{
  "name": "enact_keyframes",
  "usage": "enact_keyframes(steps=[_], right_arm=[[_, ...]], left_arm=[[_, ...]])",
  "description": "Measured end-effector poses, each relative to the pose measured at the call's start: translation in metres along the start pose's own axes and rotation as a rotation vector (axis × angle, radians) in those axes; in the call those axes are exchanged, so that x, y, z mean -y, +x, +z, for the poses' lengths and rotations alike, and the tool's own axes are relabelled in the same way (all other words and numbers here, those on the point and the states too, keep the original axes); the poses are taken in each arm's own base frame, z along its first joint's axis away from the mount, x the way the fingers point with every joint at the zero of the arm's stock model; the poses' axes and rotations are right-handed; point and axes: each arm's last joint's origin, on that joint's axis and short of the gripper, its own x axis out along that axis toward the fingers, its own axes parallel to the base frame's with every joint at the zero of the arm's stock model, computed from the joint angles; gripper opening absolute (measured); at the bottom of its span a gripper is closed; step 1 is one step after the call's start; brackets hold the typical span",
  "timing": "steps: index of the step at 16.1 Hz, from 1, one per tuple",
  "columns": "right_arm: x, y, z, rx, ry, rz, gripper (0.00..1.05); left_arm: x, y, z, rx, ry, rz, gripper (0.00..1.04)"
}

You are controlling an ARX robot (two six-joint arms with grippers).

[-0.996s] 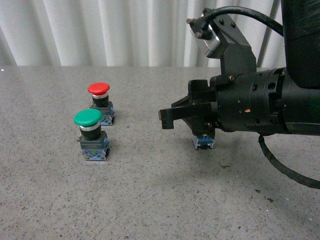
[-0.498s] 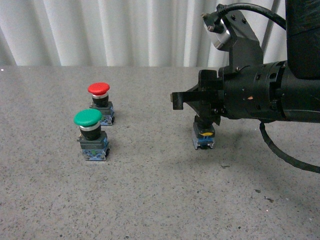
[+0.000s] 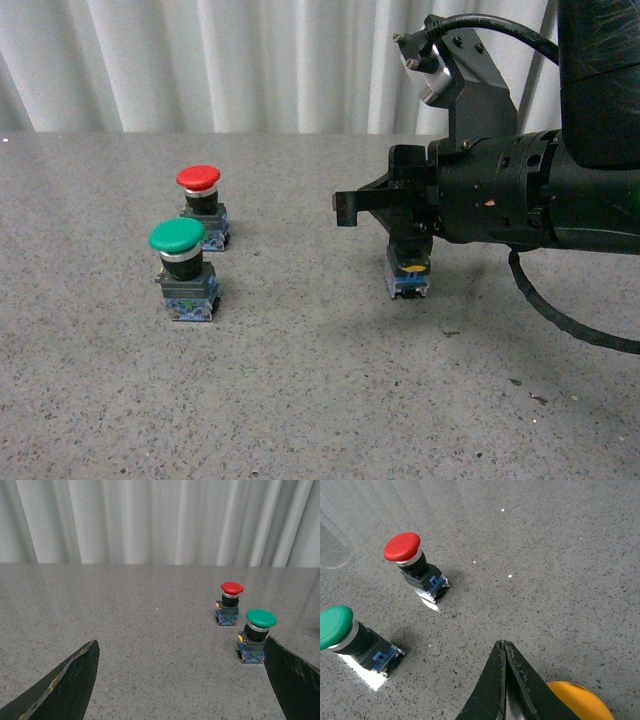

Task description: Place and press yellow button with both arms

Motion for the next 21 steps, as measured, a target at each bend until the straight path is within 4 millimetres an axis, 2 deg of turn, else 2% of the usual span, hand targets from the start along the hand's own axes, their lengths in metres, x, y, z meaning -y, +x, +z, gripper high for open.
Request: enact_keyframes(steps=[7,10,12,14,15,16,20,21], right_arm=[[-0.004,0.001,-0.001,-0.003,-0.026,0.007,0.02],[-0.014,-0.015,0.013,0.1,0.005,0.071,0.02],[-0.03,-0.043,0.05,0.275,0.004,0.131,0.02],[-0.049,-0.09,0.091,0.459,-0.004,0.211,0.02],[-0.055,-0.108,0.1,0.524,-0.005,0.242,0.02],[-0.057,-0.124,0.098,0.549,0.008,0.256,0.02],[-0.04,-0.181,0.055,0.578,0.068,0.172,0.02],[-0.04,-0.196,0.047,0.566,0.106,-0.002,0.02]], left_arm=[[0.0,0.0,0.0,0.0,0.0,0.0,0.98],[0.0,0.0,0.0,0.0,0.0,0.0,0.98],[0.0,0.0,0.0,0.0,0.0,0.0,0.98],[0.0,0.0,0.0,0.0,0.0,0.0,0.98],[0.0,0.0,0.0,0.0,0.0,0.0,0.98],[0.0,0.0,0.0,0.0,0.0,0.0,0.98],[0.0,0.0,0.0,0.0,0.0,0.0,0.98],[0.0,0.0,0.0,0.0,0.0,0.0,0.98]])
